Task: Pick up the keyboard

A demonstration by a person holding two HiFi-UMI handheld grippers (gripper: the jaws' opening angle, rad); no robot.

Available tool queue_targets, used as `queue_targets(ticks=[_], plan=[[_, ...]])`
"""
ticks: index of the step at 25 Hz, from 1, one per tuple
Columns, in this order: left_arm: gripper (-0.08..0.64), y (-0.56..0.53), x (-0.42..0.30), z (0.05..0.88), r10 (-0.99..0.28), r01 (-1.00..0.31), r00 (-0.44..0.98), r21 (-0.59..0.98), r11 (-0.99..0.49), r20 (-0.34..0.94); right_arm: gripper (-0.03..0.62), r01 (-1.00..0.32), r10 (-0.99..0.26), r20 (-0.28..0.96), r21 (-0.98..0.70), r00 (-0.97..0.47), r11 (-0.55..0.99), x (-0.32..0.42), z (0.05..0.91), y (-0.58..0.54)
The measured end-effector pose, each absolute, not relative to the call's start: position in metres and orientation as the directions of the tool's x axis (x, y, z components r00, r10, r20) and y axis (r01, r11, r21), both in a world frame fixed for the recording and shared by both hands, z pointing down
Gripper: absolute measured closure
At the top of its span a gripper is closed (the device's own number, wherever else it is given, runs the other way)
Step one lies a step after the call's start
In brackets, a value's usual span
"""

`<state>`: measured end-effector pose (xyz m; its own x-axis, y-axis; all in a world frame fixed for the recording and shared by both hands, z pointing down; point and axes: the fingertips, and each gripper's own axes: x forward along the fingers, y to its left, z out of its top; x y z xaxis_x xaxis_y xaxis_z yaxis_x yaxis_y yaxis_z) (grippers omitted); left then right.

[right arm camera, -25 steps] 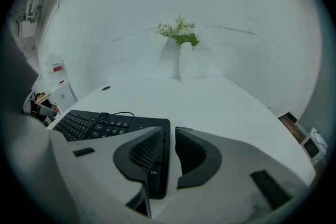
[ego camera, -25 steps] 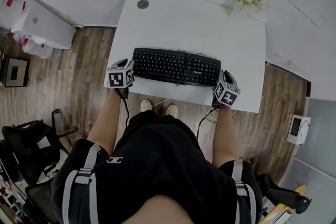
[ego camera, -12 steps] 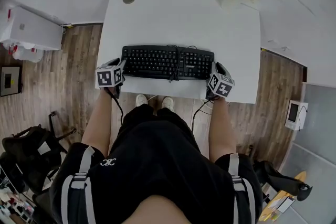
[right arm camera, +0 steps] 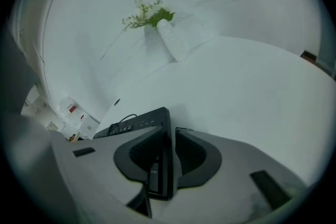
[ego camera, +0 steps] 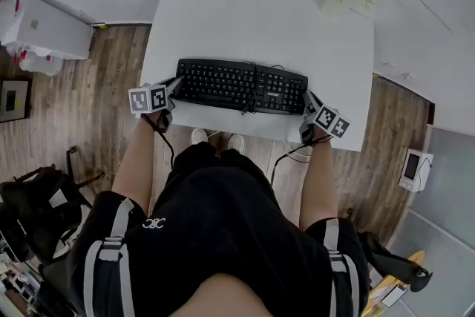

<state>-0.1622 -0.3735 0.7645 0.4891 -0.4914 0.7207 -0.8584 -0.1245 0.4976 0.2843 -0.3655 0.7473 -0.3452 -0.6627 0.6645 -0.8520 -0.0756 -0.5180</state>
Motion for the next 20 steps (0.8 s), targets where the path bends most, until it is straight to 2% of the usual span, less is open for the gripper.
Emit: queue_targets(ticks=[4, 7, 16, 20], plan=[[0.454, -0.3703, -0.1627, 0.768, -0.491, -0.797, 0.546, 0.602, -0.054, 0.679, 0.513, -0.738, -0.642, 0.624, -0.662, -0.445, -0.132, 0.2836, 0.7498, -0.3607], [0.454, -0.3699, -0.1656, 0.7667, -0.486, -0.783, 0.559, 0.62, -0.043, 0.672, 0.512, -0.641, -0.648, 0.574, -0.749, -0.502, -0.168, 0.281, 0.7504, -0.3604], [0.454, -0.3707, -0.1648, 0.7667, -0.489, -0.771, 0.563, 0.636, -0.022, 0.666, 0.511, -0.599, -0.64, 0.533, -0.788, -0.553, -0.14, 0.2799, 0.7514, -0.3622], [0.454, -0.374, -0.1585, 0.7687, -0.472, -0.759, 0.583, 0.65, -0.027, 0.661, 0.517, -0.553, -0.62, 0.539, -0.81, -0.571, -0.195, 0.2844, 0.7566, -0.3618]])
